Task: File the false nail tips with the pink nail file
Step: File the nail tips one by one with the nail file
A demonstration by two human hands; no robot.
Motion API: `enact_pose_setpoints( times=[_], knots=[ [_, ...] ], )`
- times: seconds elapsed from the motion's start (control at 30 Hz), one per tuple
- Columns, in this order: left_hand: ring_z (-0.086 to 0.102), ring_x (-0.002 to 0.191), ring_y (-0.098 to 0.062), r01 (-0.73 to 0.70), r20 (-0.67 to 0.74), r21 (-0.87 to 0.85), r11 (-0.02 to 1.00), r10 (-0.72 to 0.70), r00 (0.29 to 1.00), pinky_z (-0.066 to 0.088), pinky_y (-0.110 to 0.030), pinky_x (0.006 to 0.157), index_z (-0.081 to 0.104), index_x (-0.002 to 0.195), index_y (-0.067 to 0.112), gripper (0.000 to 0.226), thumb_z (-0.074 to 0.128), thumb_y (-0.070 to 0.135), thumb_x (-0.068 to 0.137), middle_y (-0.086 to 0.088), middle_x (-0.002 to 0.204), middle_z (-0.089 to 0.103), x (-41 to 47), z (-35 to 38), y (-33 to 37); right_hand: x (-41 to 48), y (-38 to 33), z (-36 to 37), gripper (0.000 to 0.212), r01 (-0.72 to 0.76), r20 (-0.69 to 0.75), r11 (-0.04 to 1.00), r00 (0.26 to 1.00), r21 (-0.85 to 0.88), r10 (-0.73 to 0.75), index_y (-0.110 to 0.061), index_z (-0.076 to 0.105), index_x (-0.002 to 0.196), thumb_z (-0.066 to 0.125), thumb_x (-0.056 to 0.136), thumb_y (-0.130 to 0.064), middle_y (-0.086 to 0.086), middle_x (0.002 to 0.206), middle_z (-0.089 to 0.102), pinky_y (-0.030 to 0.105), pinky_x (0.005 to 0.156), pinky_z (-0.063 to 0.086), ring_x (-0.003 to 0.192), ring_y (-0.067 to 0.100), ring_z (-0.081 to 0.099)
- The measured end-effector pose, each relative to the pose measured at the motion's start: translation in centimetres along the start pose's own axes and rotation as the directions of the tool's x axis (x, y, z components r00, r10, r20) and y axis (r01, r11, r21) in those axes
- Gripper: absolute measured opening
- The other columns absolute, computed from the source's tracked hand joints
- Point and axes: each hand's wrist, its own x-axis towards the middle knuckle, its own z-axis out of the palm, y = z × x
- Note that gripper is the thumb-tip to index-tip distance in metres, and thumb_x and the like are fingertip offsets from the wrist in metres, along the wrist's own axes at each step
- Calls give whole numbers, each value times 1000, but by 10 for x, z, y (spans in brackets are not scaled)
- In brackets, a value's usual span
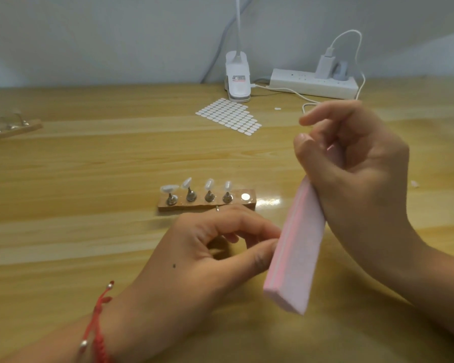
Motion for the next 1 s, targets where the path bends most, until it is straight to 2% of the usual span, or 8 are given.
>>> enact_pose_setpoints(
  times=[0.13, 0.3, 0.4, 0.5, 0.6, 0.73, 0.87, 1.0],
  knots=[
    [62, 75, -21, -9, 62, -28, 1000, 11, 998, 48, -27, 62, 75, 82, 26, 14, 70, 38, 75, -3, 82, 67, -2, 0, 2, -5, -1, 4, 33, 2, 17, 1000, 1000, 2, -2, -27, 62, 86, 63, 84, 6, 3, 66, 48, 16, 65, 38, 64, 4, 46],
    [61, 73, -21, 15, 39, -35, 999, -13, 999, 47, -30, 61, 74, 81, 28, 15, 69, 40, 73, -1, 80, 68, 0, 0, 1, 0, 5, 3, 32, -105, 14, 994, 994, 28, 105, -23, 64, 84, 63, 85, 9, 12, 68, 47, 19, 62, 38, 63, 9, 44],
    [57, 65, -13, 29, 37, -45, 999, -28, 999, 44, -19, 58, 74, 81, 27, 16, 70, 40, 72, 0, 77, 68, -1, -1, 0, -3, 2, 5, 32, -89, 0, 995, 996, 43, 89, -25, 64, 84, 63, 85, 7, 4, 66, 48, 18, 62, 39, 62, 7, 45],
    [56, 62, -21, 25, 71, -50, 998, -22, 997, 45, -19, 58, 74, 81, 26, 15, 71, 38, 73, -1, 78, 67, -1, -1, 2, -6, -1, 6, 30, -68, 42, 995, 997, 72, 65, -26, 63, 85, 64, 83, 4, 4, 66, 47, 16, 63, 39, 62, 6, 46],
    [52, 60, -4, 9, 39, -42, 999, -7, 999, 40, -13, 56, 73, 78, 29, 11, 71, 38, 72, 4, 75, 66, -2, -1, 2, -1, 3, 3, 33, -113, -8, 992, 993, 62, 114, -25, 63, 85, 64, 85, 8, 4, 68, 47, 21, 63, 39, 63, 9, 44],
    [56, 63, -6, 0, 74, -46, 999, 4, 997, 43, -17, 57, 74, 80, 24, 13, 72, 35, 73, 0, 76, 67, -2, 0, 3, -7, -3, 8, 31, -63, 28, 996, 998, 57, 62, -25, 63, 85, 63, 83, 6, 7, 66, 46, 17, 63, 40, 62, 7, 45],
    [49, 57, 4, 10, 21, -43, 999, -9, 1000, 37, -9, 53, 73, 77, 28, 12, 71, 39, 71, 6, 73, 66, -2, 0, 2, -1, 1, 3, 32, -127, -48, 991, 990, 47, 129, -24, 62, 86, 62, 86, 9, 3, 70, 47, 24, 65, 40, 65, 10, 45],
    [52, 59, 5, 6, 51, -63, 998, -3, 999, 39, -7, 56, 73, 78, 25, 9, 71, 33, 74, 3, 74, 66, -1, 0, 4, -11, -7, 10, 31, -37, 38, 997, 999, 72, 34, -28, 63, 86, 63, 82, 3, -1, 66, 47, 15, 62, 40, 63, 5, 46]
  ],
)
